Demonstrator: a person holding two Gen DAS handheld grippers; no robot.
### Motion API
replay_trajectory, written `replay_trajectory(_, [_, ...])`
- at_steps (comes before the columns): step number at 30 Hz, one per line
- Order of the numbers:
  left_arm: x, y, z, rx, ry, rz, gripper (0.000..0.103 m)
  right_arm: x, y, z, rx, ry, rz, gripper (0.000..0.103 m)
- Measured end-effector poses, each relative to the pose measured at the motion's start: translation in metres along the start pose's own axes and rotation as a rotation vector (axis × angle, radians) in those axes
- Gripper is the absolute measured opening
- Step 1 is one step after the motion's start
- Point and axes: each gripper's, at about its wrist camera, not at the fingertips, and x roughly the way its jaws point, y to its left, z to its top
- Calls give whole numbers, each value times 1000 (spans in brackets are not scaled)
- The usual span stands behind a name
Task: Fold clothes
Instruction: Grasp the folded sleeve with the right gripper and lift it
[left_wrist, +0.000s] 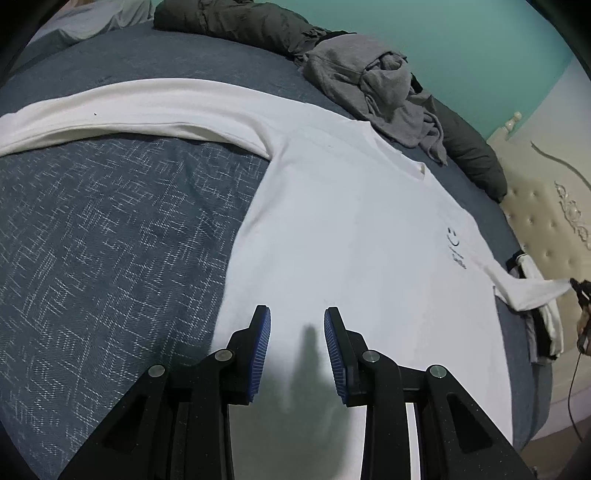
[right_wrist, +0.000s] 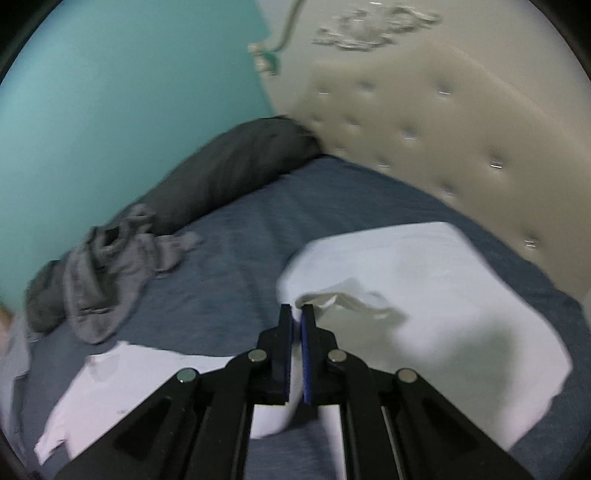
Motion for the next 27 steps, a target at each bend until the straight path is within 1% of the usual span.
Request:
replay_trajectory(5, [-4, 1, -3, -5, 0, -31, 34, 1, 76, 1, -60, 16, 136, 4])
replay_trajectory(8, [-5, 2, -4, -8, 4, -50, 34, 2, 133, -4, -116, 32, 219, 4])
replay_trajectory(10, [-6, 3, -5, -8, 9, -64, 34, 1, 177, -11, -147, 45, 287, 4])
replay_trajectory(14, [-13, 12, -5, -25, -1, -78, 34, 1, 253, -32, -208, 84, 390, 4])
replay_trajectory(18, [-21, 22, -5, -43, -12, -91, 34, -1, 342, -70, -287, 151, 505, 4])
replay_trajectory(25, [-33, 37, -6, -68, -26, -111, 35, -4, 455, -161, -440, 279, 627, 4])
replay_trajectory(27, [-34, 40, -6, -71, -26, -113, 41, -3, 485, -189, -479, 320, 656, 4])
